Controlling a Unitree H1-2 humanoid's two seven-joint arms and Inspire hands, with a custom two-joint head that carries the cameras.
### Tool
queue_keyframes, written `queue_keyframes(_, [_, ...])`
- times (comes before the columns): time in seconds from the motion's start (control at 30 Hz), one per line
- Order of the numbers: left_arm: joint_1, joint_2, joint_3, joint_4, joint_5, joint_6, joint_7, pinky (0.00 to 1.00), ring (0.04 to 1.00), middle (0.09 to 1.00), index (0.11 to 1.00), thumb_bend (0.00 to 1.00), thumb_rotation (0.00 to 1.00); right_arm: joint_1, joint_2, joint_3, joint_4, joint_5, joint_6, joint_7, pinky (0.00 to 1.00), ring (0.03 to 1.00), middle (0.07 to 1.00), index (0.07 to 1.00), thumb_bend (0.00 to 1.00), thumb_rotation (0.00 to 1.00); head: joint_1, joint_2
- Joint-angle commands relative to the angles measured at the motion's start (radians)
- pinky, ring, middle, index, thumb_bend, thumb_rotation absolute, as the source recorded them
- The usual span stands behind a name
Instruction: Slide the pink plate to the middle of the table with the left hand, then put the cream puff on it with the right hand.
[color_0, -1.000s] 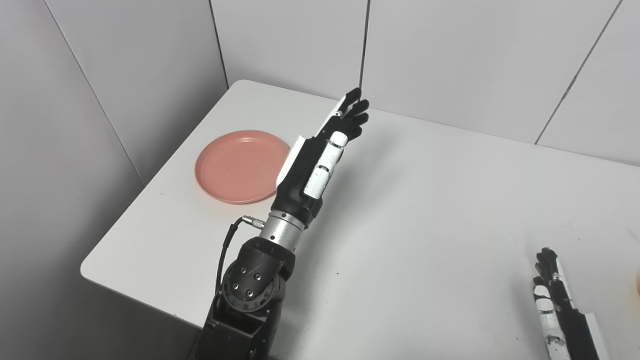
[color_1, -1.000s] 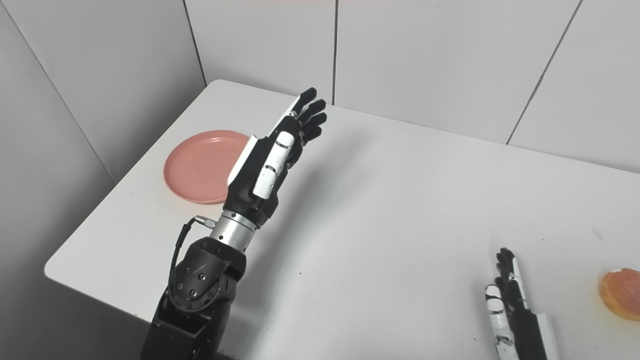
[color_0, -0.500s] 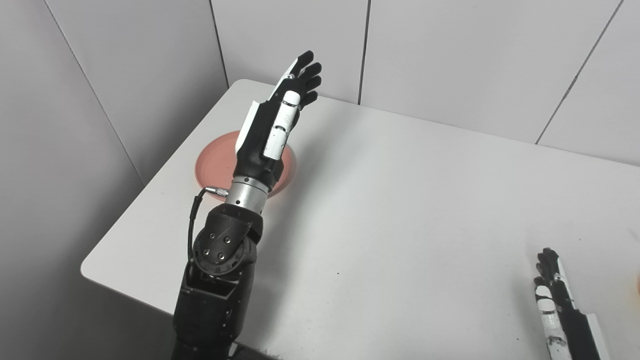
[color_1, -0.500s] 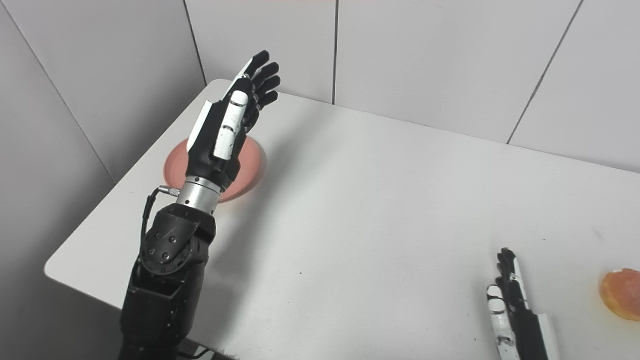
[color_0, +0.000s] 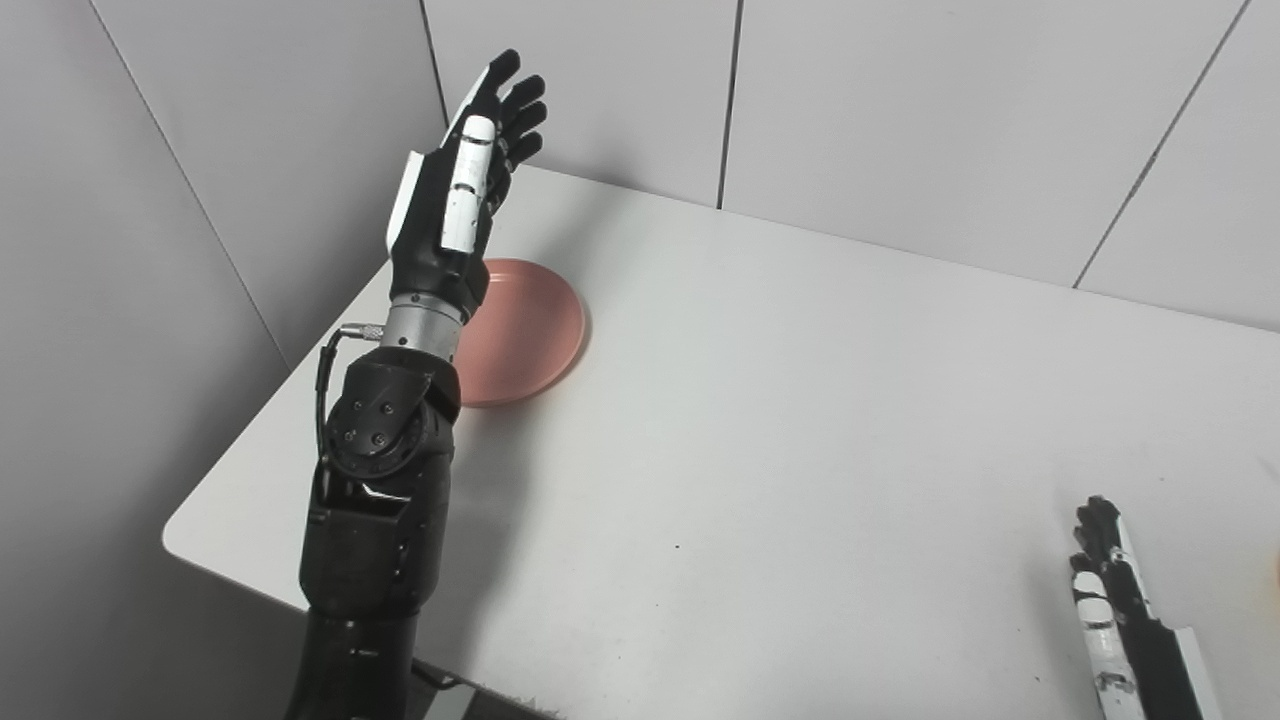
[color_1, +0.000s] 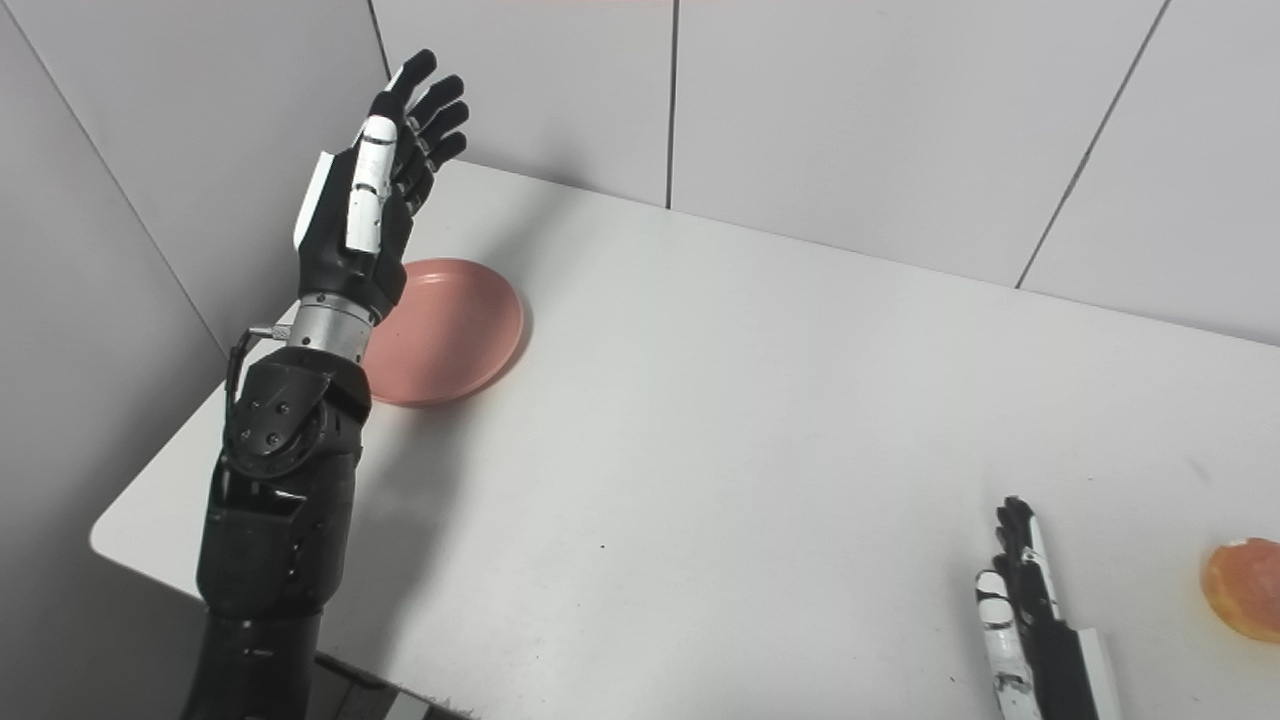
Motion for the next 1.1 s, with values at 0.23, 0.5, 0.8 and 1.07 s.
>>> queue_keyframes(0.23, [-0.044, 0.085, 0.044, 0.081, -0.041, -0.029, 0.003, 0.89, 0.938, 0.940, 0.922, 0.43, 1.00, 0.006, -0.005, -0.003, -0.020, -0.005, 0.019, 0.000, 1.00, 1.000, 1.000, 1.000, 0.00, 1.00, 0.005, 0.002])
queue_keyframes(0.5, [-0.048, 0.135, 0.074, 0.161, -0.062, -0.058, 0.002, 0.90, 0.925, 0.922, 0.900, 0.42, 1.00, 0.010, -0.007, -0.002, -0.029, -0.003, 0.024, 0.004, 1.00, 1.000, 1.000, 1.000, 0.00, 1.00, 0.003, 0.003])
queue_keyframes(0.8, [-0.050, 0.159, 0.116, 0.245, -0.090, -0.094, 0.001, 0.91, 0.910, 0.911, 0.890, 0.42, 1.00, 0.009, -0.009, -0.002, -0.033, -0.008, 0.023, 0.002, 1.00, 1.000, 1.000, 1.000, 0.00, 1.00, 0.009, 0.004])
queue_keyframes(1.07, [-0.039, 0.181, 0.127, 0.317, -0.093, -0.120, 0.001, 0.89, 0.897, 0.900, 0.879, 0.42, 1.00, 0.011, -0.009, -0.004, -0.036, -0.008, 0.029, 0.002, 1.00, 1.000, 1.000, 1.000, 0.00, 1.00, 0.009, -0.001])
